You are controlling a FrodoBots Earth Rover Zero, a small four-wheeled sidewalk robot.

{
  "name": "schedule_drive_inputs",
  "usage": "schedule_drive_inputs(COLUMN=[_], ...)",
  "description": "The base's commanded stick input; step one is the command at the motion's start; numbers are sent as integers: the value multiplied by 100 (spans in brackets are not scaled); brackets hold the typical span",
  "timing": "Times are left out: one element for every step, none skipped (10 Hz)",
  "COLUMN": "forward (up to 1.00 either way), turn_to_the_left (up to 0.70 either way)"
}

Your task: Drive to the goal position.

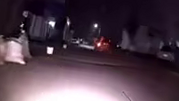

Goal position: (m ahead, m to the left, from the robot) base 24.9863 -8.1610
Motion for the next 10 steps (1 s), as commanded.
schedule_drive_inputs(forward=[85,85,85,85,85,85,85,85,85,85], turn_to_the_left=[0,0,0,0,0,0,0,0,0,0])
